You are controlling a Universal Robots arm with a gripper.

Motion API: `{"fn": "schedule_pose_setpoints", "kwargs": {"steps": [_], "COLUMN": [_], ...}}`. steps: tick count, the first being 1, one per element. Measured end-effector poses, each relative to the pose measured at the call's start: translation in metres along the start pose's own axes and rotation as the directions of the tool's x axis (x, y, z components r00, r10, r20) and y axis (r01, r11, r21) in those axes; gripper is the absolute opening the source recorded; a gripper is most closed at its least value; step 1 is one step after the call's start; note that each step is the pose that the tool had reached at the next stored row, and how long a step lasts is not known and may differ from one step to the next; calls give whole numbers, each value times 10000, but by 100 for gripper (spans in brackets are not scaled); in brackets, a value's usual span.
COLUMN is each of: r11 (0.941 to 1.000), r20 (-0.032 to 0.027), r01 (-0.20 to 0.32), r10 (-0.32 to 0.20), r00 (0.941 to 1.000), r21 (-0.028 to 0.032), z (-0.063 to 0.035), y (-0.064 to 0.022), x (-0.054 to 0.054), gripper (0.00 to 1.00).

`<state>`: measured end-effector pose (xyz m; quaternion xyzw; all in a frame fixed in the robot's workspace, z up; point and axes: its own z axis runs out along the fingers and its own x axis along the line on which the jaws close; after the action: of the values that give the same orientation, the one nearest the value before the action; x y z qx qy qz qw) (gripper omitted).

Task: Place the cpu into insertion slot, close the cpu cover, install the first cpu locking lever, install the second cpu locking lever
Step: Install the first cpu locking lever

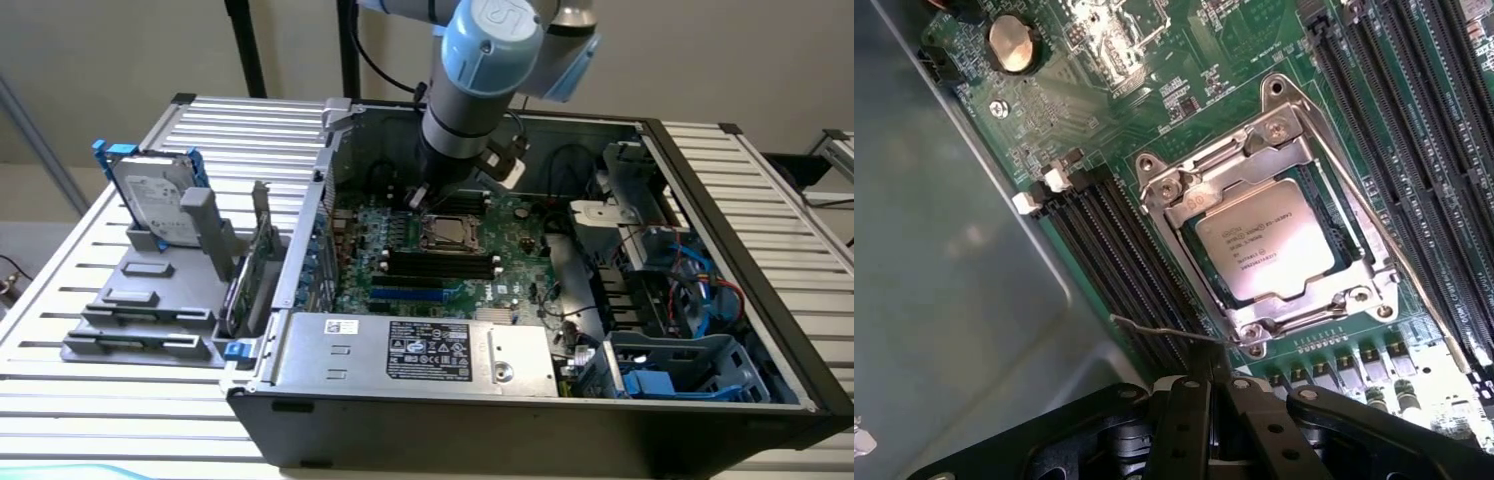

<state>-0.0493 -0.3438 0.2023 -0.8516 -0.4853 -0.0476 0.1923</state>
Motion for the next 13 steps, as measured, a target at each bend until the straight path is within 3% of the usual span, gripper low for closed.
{"fn": "schedule_pose_setpoints", "kwargs": {"steps": [6, 9, 13], "r11": [9999, 9999, 9999], "r20": [190, 243, 260], "r01": [-21, -29, -30], "r10": [24, 32, 34], "r00": [9998, 9997, 9997], "r21": [-119, -151, -161], "z": [24, 27, 37], "y": [-18, -17, -10], "x": [34, 35, 49], "gripper": [11, 11, 11]}}
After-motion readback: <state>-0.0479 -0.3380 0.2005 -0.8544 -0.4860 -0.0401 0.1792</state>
